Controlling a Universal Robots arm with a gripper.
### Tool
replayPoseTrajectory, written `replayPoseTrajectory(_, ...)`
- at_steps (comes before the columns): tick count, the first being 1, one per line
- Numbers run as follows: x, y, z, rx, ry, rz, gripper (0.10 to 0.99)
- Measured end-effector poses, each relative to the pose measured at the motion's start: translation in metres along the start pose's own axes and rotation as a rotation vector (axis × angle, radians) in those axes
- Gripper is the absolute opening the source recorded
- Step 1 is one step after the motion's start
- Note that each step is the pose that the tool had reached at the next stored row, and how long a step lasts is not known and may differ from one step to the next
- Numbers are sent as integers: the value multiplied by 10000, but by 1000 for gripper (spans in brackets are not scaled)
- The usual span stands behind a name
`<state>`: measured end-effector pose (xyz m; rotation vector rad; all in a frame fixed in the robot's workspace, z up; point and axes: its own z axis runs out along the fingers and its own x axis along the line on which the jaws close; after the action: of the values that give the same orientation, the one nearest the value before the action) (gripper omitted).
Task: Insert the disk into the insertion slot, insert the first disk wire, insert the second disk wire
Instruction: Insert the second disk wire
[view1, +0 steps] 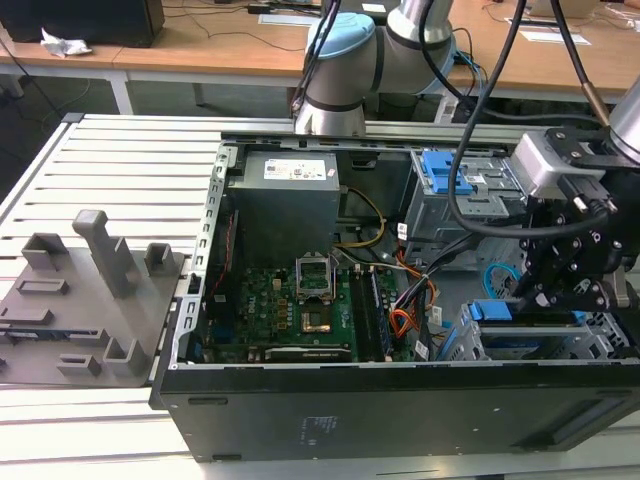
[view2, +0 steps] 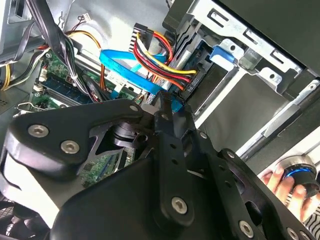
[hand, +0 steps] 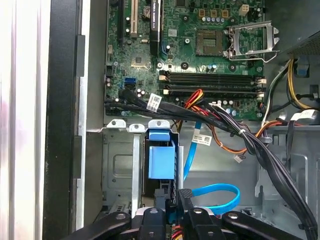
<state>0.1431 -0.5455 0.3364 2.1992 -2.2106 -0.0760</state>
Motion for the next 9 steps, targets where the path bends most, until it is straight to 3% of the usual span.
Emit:
replayPoseTrajectory(1, 0, 1, -7, 0, 5, 1, 239)
replayPoseTrajectory(7, -7, 19, -371, 0, 10, 2, 239)
replayPoseTrajectory(9, -8, 24, -453, 0, 16, 2, 239)
